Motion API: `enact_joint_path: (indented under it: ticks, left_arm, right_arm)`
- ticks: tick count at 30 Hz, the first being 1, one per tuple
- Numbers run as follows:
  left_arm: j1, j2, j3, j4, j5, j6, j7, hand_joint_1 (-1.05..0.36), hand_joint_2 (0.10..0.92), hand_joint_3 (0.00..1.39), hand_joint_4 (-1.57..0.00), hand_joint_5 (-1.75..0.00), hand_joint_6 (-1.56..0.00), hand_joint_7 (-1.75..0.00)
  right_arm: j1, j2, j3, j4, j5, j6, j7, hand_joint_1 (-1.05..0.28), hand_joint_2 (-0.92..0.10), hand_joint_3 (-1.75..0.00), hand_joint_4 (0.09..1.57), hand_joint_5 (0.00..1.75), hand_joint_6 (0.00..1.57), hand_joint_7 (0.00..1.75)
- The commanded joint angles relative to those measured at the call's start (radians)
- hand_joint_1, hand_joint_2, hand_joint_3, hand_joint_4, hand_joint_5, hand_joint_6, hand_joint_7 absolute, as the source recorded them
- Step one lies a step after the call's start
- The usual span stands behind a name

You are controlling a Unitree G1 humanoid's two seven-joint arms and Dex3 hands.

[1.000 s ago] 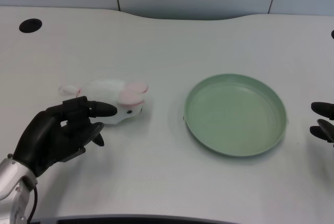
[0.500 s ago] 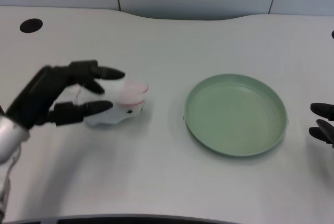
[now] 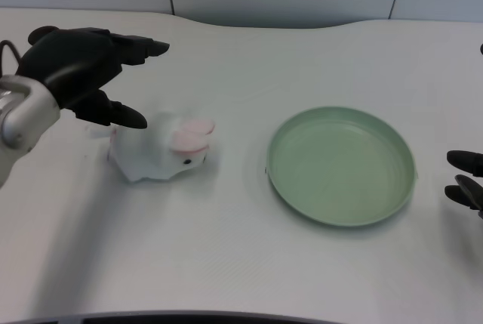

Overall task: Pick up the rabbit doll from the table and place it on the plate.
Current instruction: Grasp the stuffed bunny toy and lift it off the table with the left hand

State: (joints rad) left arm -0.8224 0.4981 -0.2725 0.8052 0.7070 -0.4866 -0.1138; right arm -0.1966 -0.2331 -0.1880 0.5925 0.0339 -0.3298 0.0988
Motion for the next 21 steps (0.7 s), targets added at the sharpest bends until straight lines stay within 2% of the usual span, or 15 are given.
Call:
enact_joint_path:
  ticks: [1, 6, 14, 16, 18, 20, 21]
  left_arm:
    - [-0.061, -0.024, -0.074, 0.089, 0.037, 0.043, -0.021, -0.91, 0.921, 0.06, -0.04, 0.0, -0.13, 0.0]
    - [-0.142, -0.067, -0.144, 0.21, 0.037, 0.087, -0.072, -0.95, 0.921, 0.08, 0.0, 0.0, -0.04, 0.0]
    - [-0.161, -0.066, -0.174, 0.24, 0.017, 0.082, -0.061, -0.95, 0.921, 0.09, 0.0, 0.0, -0.03, 0.0]
    - [-0.24, -0.159, -0.204, 0.369, 0.025, 0.195, -0.195, -1.01, 0.921, 0.08, 0.0, 0.0, -0.01, 0.0]
    - [-0.283, -0.211, -0.226, 0.443, 0.025, 0.26, -0.267, -1.04, 0.92, 0.08, 0.0, 0.0, -0.01, 0.0]
    - [-0.295, -0.226, -0.236, 0.466, 0.022, 0.28, -0.285, -1.05, 0.918, 0.07, 0.0, 0.0, -0.02, -0.01]
    - [-0.3, -0.238, -0.246, 0.478, 0.026, 0.299, -0.294, -1.05, 0.918, 0.07, 0.0, 0.0, -0.03, -0.01]
  right_arm:
    - [0.019, -0.012, -0.004, -0.018, 0.004, 0.0, 0.0, -0.4, -0.92, -0.13, 1.06, 0.01, 0.99, 0.0]
    - [0.029, -0.013, -0.005, -0.032, 0.005, 0.003, 0.003, -0.41, -0.92, -0.14, 1.06, 0.0, 0.98, 0.0]
    - [0.03, -0.013, -0.005, -0.035, 0.005, 0.005, 0.003, -0.41, -0.92, -0.15, 1.06, 0.0, 0.98, 0.0]
    - [0.069, -0.006, -0.009, -0.09, 0.026, 0.015, 0.021, -0.43, -0.92, -0.13, 1.06, 0.0, 0.99, 0.0]
    - [0.094, -0.001, -0.012, -0.132, 0.041, 0.032, 0.032, -0.43, -0.92, -0.12, 1.06, 0.0, 0.99, 0.0]
    - [0.106, 0.002, -0.015, -0.158, 0.048, 0.051, 0.037, -0.44, -0.92, -0.12, 1.06, 0.0, 1.0, 0.01]
    - [0.115, 0.001, -0.015, -0.171, 0.052, 0.053, 0.043, -0.44, -0.92, -0.12, 1.06, 0.0, 1.0, 0.01]
